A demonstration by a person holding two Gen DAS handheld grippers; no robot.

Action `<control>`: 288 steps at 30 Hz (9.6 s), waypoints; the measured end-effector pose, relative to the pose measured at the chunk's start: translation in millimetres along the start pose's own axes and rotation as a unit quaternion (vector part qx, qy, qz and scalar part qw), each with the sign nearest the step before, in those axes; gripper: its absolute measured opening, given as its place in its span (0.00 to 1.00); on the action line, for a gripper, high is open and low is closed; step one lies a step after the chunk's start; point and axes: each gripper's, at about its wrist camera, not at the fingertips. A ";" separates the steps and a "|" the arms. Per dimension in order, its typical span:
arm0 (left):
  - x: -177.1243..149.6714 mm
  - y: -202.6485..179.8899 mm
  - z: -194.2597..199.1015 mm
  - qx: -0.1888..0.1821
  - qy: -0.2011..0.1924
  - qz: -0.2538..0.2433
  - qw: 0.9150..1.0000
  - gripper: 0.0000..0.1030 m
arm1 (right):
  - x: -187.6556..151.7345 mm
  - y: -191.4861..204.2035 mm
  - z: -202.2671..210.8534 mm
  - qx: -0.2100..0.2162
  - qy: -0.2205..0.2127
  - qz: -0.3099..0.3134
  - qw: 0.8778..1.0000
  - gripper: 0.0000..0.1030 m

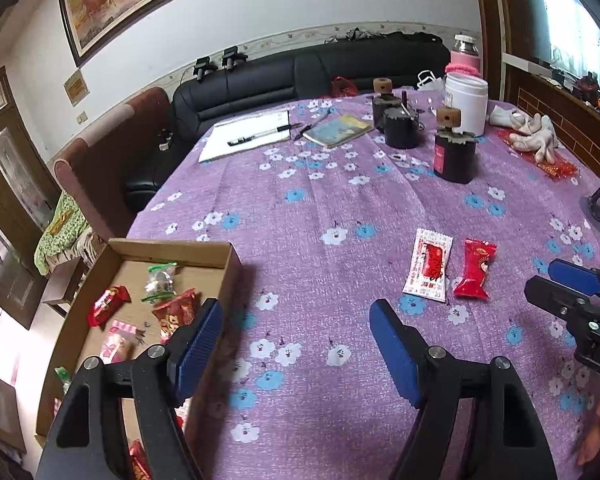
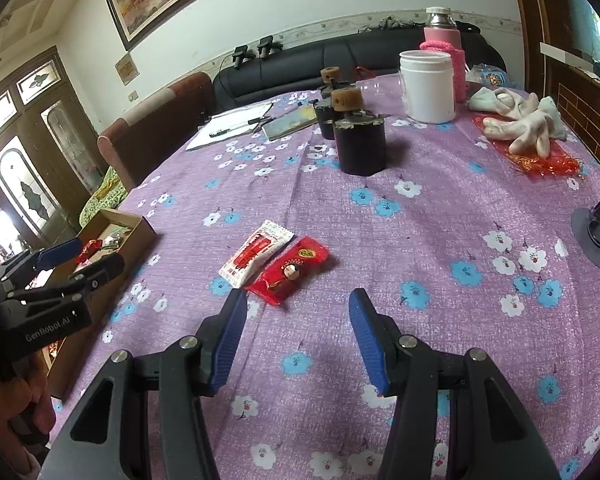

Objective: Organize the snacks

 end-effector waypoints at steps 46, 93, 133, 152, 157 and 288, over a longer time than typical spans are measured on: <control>31.5 -116.4 -45.2 -0.064 0.032 -0.078 0.994 0.77 | 12.2 -31.1 26.9 -0.033 -0.020 -0.023 0.999 0.19; -25.6 -17.9 29.1 -0.078 -0.026 0.002 0.997 0.29 | -18.4 15.5 52.6 0.008 -0.038 -0.008 0.999 0.19; -68.2 176.8 8.7 0.015 -0.003 0.143 0.990 0.29 | 3.1 183.9 -54.0 0.110 0.043 0.117 0.986 0.19; -64.9 246.5 -46.0 0.025 0.035 0.182 0.982 0.29 | 16.9 245.9 -149.9 0.154 0.099 0.139 0.973 0.19; -69.4 247.0 -57.9 0.012 0.051 0.189 0.981 0.29 | 6.6 259.3 -167.0 0.159 0.118 0.148 0.969 0.19; -115.5 206.5 62.5 0.096 0.033 0.160 0.982 0.92 | -21.8 224.2 -39.1 0.158 0.060 0.193 0.967 0.60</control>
Point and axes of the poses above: each gripper's, at about its wrist camera, not at the fingertips, and z roughly against the way its jaws point, y to its left, x to its top, and after that the axes turned 15 degrees about x, right-handed
